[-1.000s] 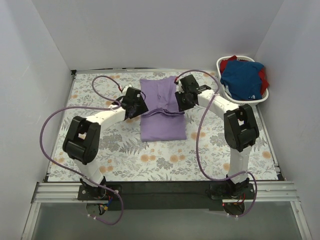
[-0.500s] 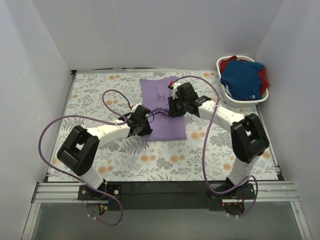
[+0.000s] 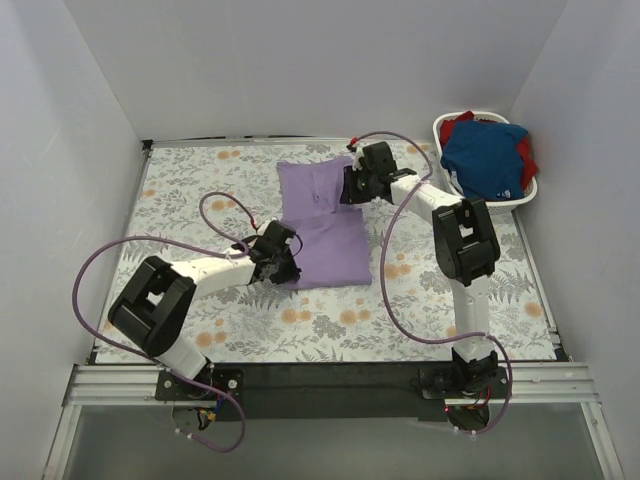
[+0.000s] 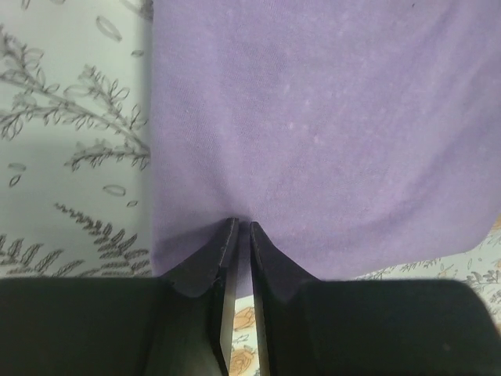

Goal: Fold and stack the t-shirts
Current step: Fold the tshirt

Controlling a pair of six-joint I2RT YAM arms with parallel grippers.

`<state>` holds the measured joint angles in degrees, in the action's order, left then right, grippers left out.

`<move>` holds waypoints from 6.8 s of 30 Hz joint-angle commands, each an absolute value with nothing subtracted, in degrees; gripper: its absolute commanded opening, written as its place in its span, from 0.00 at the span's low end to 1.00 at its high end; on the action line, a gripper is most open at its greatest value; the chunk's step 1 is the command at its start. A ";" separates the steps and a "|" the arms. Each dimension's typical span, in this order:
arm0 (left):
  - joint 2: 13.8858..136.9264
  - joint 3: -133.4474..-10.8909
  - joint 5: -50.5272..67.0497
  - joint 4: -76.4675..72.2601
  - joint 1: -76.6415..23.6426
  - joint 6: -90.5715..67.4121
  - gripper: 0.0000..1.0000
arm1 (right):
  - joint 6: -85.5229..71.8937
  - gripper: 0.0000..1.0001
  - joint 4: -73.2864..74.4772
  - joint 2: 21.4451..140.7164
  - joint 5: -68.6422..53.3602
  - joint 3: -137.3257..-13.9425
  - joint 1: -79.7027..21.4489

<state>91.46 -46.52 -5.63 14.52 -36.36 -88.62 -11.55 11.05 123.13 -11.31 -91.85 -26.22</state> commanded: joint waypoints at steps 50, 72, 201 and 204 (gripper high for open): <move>85.96 -32.08 7.22 2.37 -19.51 -94.92 0.15 | -59.23 0.45 -68.28 112.56 -44.04 -29.37 -27.16; 66.08 -40.16 -9.23 28.12 -20.39 -83.76 0.54 | -24.36 0.52 4.72 89.73 -5.92 -47.00 -33.74; 81.99 -72.24 -1.76 54.15 -38.16 -86.31 0.00 | -9.76 0.01 53.79 78.30 -3.51 -75.73 -38.52; 85.59 -74.70 -0.09 51.34 -34.30 -83.85 0.00 | -6.69 0.01 53.79 84.01 -4.75 -81.19 -34.64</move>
